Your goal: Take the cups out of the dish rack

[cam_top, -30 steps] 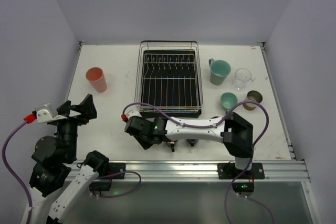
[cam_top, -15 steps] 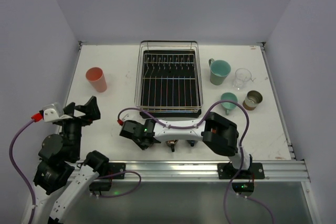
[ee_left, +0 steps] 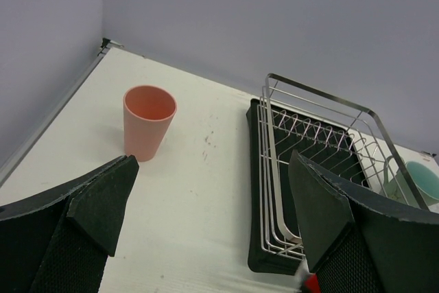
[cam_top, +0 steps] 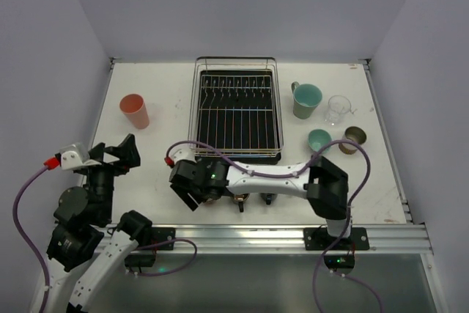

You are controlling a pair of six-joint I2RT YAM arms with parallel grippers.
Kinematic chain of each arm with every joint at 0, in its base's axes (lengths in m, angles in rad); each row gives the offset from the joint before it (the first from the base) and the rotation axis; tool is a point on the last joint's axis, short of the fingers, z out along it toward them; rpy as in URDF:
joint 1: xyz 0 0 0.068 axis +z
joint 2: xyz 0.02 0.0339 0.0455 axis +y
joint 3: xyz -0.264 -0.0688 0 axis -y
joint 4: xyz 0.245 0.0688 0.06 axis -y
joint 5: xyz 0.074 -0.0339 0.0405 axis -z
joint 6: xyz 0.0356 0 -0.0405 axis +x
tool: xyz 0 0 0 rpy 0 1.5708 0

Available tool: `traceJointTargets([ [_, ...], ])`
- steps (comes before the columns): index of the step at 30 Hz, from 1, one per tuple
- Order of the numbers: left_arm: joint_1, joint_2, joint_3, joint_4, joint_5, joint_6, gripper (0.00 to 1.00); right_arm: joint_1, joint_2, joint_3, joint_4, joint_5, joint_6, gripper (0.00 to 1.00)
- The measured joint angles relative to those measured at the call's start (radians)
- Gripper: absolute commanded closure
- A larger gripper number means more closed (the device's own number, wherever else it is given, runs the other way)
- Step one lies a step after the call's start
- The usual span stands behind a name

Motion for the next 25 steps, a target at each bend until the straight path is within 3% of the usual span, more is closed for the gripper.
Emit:
traceJointTargets([
  [5, 0.000, 0.054, 0.024, 0.013, 0.030, 0.000, 0.00, 0.000, -0.261, -0.054, 0.014, 0.013, 0.009, 0.01],
  [9, 0.000, 0.145, 0.067, 0.049, 0.121, -0.009, 0.00, 0.003, -0.612, -0.174, 0.077, 0.103, -0.008, 0.01],
  [17, 0.000, 0.372, 0.199, 0.128, 0.329, -0.032, 0.00, -0.005, -1.323, -0.446, 0.273, 0.450, -0.092, 0.01],
  [25, 0.000, 0.414, 0.187, 0.214, 0.438, -0.045, 0.00, -0.010, -1.574, -0.708, 0.301, 0.636, -0.044, 0.01],
])
